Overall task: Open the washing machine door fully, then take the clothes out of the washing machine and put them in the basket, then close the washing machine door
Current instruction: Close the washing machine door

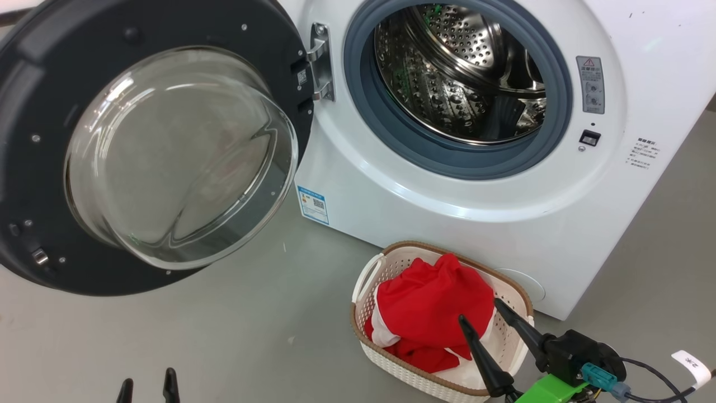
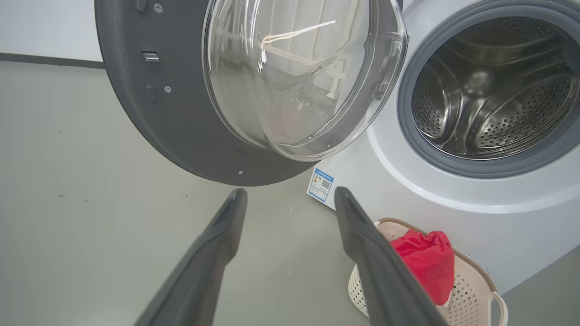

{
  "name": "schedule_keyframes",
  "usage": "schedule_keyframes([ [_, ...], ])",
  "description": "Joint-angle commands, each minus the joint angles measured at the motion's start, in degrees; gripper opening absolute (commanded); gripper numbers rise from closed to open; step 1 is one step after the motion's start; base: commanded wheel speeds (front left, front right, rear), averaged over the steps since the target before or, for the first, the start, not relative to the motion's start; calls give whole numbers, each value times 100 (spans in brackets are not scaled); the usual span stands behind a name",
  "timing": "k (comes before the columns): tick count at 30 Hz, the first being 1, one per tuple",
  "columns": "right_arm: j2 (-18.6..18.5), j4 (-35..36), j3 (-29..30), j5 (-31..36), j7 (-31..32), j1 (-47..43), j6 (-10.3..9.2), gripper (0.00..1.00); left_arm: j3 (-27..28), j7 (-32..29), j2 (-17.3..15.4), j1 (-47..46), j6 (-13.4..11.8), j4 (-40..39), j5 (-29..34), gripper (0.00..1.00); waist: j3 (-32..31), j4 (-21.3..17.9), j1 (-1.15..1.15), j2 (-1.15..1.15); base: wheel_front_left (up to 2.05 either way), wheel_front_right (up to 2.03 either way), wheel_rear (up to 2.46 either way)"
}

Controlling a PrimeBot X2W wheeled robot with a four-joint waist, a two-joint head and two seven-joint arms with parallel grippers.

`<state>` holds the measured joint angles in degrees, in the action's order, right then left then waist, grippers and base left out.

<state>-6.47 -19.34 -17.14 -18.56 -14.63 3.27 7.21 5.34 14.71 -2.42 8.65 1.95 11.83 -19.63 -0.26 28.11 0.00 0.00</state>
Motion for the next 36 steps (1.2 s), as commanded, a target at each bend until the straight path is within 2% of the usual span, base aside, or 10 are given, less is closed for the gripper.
schedule_keyframes([
  [1,-66,95,-132,-90,-37,228,28,100,171,29,-46,-63,-63,-184,-51,100,17,7,0,0,0,0,0],
  [5,-91,79,-172,-119,-37,274,28,100,169,29,-46,-79,-76,-267,-153,100,29,5,0,0,0,0,0],
  [8,-93,74,-162,-133,-37,268,28,100,225,29,-46,-156,-1,-392,-326,0,22,-6,0,0,0,0,0],
  [14,-47,126,-11,-112,-37,113,28,100,817,29,-66,-766,377,-1269,-299,0,62,-28,0,0,0,0,0],
  [17,-28,155,80,-73,-37,32,28,100,1193,29,-331,-1343,500,-1622,-414,0,138,-30,0,0,0,0,0],
  [20,-11,187,189,-32,-37,-39,28,100,1493,29,-853,-2035,541,-1563,-788,0,205,-31,0,0,0,0,0],
  [26,33,261,308,78,-37,-45,28,100,1737,29,-2250,-3348,551,-751,-1564,0,460,-167,0,0,0,0,0],
  [28,39,271,336,113,-37,-10,28,100,1766,29,-2578,-3718,552,-328,-1882,0,562,-215,0,0,0,0,0],
  [29,39,271,336,113,-37,-10,28,100,1766,29,-2578,-3718,552,-328,-1882,0,562,-215,0,0,0,0,0],
  [36,45,281,378,214,-37,163,28,100,1437,-74,-3582,-4866,553,1598,-3192,0,894,-367,0,0,0,0,0],
])
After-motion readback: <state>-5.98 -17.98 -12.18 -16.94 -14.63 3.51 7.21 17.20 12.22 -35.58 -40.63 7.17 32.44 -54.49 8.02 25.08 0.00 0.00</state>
